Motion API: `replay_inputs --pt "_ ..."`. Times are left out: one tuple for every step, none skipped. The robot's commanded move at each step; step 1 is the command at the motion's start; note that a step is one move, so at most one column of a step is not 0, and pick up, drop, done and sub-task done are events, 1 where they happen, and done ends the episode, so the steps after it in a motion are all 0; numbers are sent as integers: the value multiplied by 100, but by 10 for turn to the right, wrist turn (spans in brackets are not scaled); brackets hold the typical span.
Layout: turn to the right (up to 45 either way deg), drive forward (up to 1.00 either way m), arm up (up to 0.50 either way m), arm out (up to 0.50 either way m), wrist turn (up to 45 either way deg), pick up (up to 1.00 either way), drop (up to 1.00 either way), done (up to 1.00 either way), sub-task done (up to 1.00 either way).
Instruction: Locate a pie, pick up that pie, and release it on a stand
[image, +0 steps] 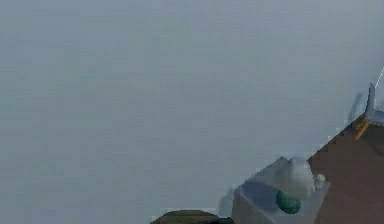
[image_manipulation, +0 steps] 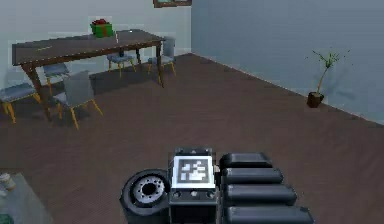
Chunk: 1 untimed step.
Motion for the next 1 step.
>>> replay_inputs --pt "450 0 0 0 0 0 0 0 0"
